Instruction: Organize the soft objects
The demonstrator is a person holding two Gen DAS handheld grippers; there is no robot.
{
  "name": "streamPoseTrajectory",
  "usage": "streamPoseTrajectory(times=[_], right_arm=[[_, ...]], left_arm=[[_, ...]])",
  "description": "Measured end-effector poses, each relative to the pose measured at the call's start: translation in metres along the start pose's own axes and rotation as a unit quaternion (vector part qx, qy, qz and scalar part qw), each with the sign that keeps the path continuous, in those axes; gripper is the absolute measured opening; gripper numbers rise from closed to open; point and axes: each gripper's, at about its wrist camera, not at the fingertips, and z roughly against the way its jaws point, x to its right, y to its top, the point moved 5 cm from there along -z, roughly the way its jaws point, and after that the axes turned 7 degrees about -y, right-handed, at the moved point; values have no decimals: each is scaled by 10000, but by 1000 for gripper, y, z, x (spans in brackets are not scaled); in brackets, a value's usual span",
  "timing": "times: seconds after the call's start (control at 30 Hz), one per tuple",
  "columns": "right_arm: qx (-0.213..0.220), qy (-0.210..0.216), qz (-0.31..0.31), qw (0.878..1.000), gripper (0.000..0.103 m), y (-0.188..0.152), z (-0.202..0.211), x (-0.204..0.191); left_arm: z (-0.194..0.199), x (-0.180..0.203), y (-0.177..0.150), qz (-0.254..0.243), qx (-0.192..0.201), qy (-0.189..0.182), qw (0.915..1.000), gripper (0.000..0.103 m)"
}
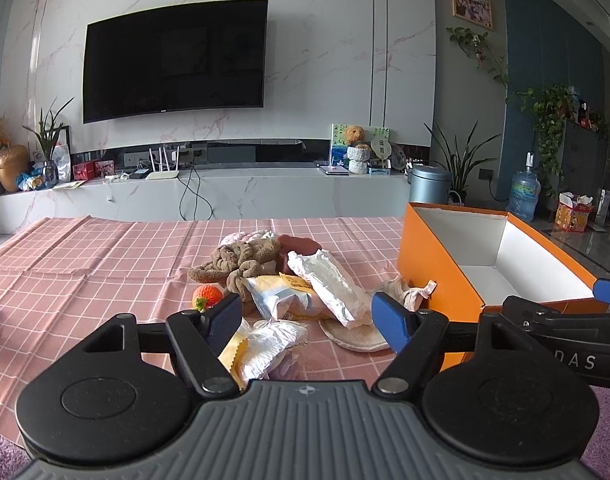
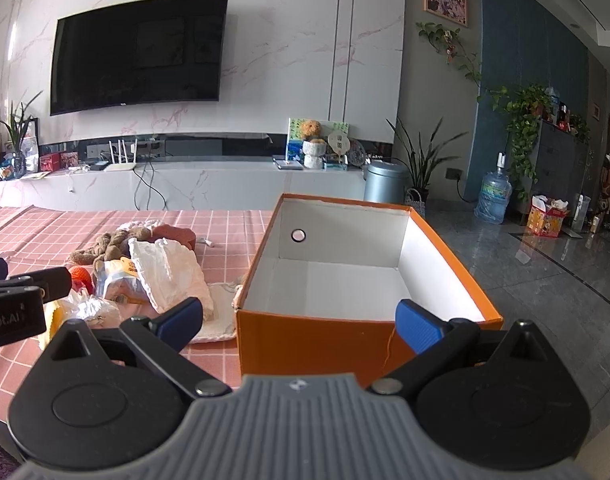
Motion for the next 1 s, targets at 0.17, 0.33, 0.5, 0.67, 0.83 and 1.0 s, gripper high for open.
streamPoseTrajectory(times=[0.17, 0.33, 0.5, 0.67, 0.83, 1.0], right_arm=[[171, 203, 10, 9996, 101, 0, 4, -2], [358, 488, 108, 9981, 100, 2, 8, -10], [391, 791, 237, 9958, 93, 9, 4, -24], [417, 1109, 565, 9913, 76, 15, 0, -43], [388, 1483, 961, 9835, 52, 17, -6, -66], [236, 1694, 1293, 9767, 32, 16, -21, -88]], left_arm=[[0, -7, -1, 146, -70, -47, 9999, 78], [0, -13, -1, 227, -137, 14, 9996, 77], [3, -20, 2, 203, -48, 55, 9998, 75], [-4, -31, 3, 260, -288, -32, 9992, 62], [-10, -44, -1, 457, -453, -87, 9979, 49], [-15, -54, -6, 662, -584, -176, 9959, 46]])
